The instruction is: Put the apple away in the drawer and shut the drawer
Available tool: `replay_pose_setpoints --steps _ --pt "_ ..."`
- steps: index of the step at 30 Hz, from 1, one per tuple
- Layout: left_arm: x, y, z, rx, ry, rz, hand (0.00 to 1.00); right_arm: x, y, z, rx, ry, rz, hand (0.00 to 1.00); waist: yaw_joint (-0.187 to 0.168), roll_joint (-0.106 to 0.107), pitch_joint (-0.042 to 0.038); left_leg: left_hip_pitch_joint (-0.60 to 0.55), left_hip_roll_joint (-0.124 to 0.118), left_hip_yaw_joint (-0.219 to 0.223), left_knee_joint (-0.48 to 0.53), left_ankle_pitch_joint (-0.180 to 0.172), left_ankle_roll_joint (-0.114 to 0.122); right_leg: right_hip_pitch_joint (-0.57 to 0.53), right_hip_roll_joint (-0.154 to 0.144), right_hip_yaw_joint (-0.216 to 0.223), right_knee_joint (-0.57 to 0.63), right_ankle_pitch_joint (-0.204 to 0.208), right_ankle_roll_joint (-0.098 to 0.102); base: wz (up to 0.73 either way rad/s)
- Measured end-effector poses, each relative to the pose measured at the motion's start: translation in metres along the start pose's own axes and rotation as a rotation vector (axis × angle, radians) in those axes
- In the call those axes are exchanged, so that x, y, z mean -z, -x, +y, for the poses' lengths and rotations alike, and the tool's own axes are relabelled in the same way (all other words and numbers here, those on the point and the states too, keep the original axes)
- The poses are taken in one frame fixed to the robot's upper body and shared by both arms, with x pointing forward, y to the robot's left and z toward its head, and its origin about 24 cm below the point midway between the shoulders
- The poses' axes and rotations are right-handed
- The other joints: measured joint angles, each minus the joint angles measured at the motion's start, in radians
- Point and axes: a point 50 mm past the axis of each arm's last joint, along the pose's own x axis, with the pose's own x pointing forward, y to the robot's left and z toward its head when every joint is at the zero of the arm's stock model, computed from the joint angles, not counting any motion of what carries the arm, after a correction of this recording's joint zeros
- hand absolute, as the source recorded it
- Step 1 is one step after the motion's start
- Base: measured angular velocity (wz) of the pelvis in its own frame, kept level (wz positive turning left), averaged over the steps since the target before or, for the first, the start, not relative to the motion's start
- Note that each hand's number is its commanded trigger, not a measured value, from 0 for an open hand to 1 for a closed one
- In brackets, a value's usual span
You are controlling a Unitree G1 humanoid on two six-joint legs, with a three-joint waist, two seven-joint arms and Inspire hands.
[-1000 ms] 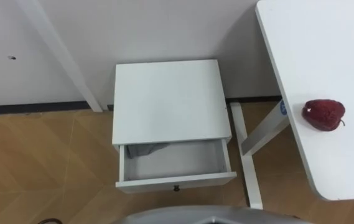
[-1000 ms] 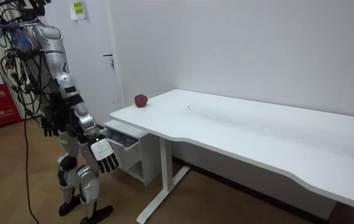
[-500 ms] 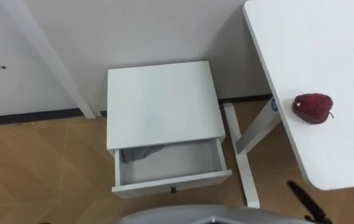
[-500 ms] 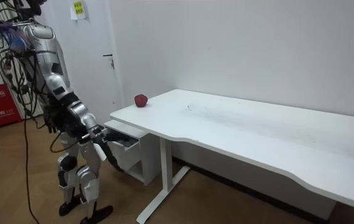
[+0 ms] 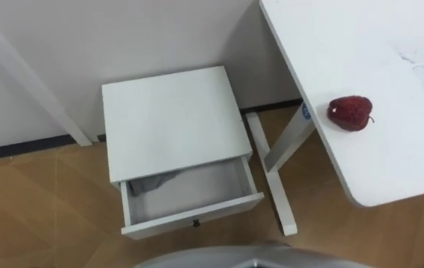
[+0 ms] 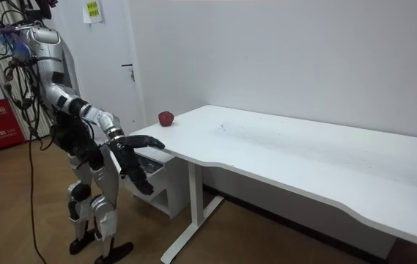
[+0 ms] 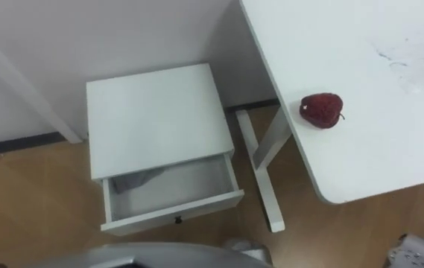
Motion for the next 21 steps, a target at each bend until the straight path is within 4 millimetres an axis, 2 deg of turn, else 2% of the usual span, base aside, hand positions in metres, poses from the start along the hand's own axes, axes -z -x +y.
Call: replay_pose_setpoints --steps 4,7,11,14,16,18,21 --pt "0.003 0.0 -0.001 0.004 -0.012 0.005 0.0 -0.018 0.017 0.031 -0.076 0.015 -0.116 0.0 -0.003 0.007 0.0007 -0.005 0.0 0.001 -0.001 0.0 0.0 -0.008 0.0 0.0 0.002 0.0 -0.001 0.0" --pt "0.002 0.0 -0.001 0.006 -0.016 0.002 0.0 -0.035 0.039 0.059 -0.151 0.045 -0.271 0.0 0.005 0.011 0.0003 -0.015 0.0 0.001 -0.001 0.0 0.0 -0.018 0.0 -0.001 0.001 0.0 -0.001 0.0" --pt "0.0 0.001 -0.006 0.024 -0.051 -0.01 0.0 -0.045 0.058 0.085 -0.225 0.159 -0.483 0.0 0.023 0.009 0.0014 -0.018 -0.001 0.004 -0.002 0.0 0.0 -0.024 0.001 0.003 0.003 0.0 -0.001 -0.02" --pt "-0.005 0.001 -0.012 0.05 -0.088 -0.032 0.0 -0.042 0.082 0.106 -0.354 0.261 -0.631 0.0 0.031 0.009 0.0032 -0.018 0.0 0.004 -0.003 0.0 0.0 -0.023 0.001 0.001 0.002 0.0 -0.001 0.0" --pt "-0.014 0.001 -0.016 0.071 -0.096 -0.057 0.0 -0.035 0.096 0.117 -0.466 0.343 -0.704 0.0 0.054 0.005 0.0048 -0.017 0.0 0.004 -0.003 0.0 0.0 -0.023 0.001 0.001 0.002 0.0 -0.001 0.0" --pt "-0.017 0.001 -0.018 0.081 -0.104 -0.067 0.0 -0.025 0.103 0.123 -0.539 0.413 -0.73 0.0 0.069 0.001 0.0031 -0.013 0.001 0.004 -0.003 0.0 0.0 -0.021 0.001 0.0 0.002 0.0 -0.001 0.0" --pt "-0.017 0.001 -0.021 0.095 -0.122 -0.071 0.0 -0.013 0.111 0.13 -0.624 0.508 -0.766 0.0 0.087 -0.006 0.0078 -0.014 0.002 0.003 -0.003 0.0 0.0 -0.024 0.001 -0.003 0.003 0.001 -0.002 0.0"
